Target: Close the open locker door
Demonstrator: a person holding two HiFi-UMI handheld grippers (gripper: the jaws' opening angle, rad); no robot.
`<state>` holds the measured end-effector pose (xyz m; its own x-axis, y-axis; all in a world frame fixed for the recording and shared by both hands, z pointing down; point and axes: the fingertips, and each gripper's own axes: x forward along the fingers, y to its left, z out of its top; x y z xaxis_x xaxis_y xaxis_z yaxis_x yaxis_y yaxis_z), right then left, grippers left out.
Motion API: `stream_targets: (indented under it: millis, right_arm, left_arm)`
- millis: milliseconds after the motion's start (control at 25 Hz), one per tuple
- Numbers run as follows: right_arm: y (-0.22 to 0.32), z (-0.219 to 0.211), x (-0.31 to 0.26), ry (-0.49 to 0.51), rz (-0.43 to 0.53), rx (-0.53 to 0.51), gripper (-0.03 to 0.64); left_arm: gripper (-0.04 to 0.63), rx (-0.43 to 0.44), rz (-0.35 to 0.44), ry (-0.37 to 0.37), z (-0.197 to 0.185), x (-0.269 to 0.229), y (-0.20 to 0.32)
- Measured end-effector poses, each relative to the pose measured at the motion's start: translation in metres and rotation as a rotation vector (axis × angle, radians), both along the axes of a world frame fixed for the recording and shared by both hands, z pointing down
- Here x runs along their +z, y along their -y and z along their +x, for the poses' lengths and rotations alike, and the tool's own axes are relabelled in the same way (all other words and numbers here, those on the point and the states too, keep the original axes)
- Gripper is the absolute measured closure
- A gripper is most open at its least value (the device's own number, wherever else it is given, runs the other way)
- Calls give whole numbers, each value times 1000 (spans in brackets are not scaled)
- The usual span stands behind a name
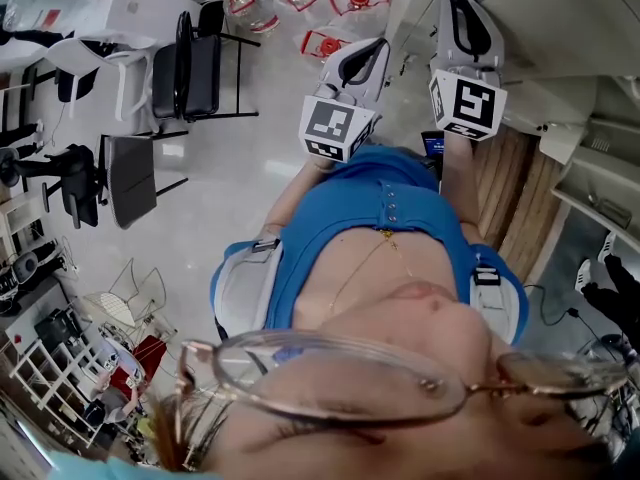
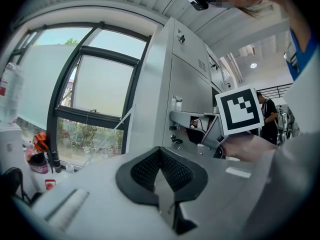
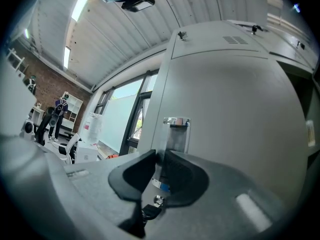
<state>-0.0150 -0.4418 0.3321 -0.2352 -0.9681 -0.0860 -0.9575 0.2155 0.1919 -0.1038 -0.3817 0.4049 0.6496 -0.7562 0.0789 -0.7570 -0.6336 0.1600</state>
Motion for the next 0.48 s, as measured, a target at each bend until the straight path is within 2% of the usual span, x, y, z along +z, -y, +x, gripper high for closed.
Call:
stream_targets:
  millis: [280, 480]
  right_arm:
    - [-3, -1, 7, -108, 18, 65, 548]
    - [-7, 2, 20, -105, -33, 68, 546]
  left_arm:
    - [595, 11, 3, -13, 6, -1, 1]
    - [597, 13, 2, -15, 6, -2, 2]
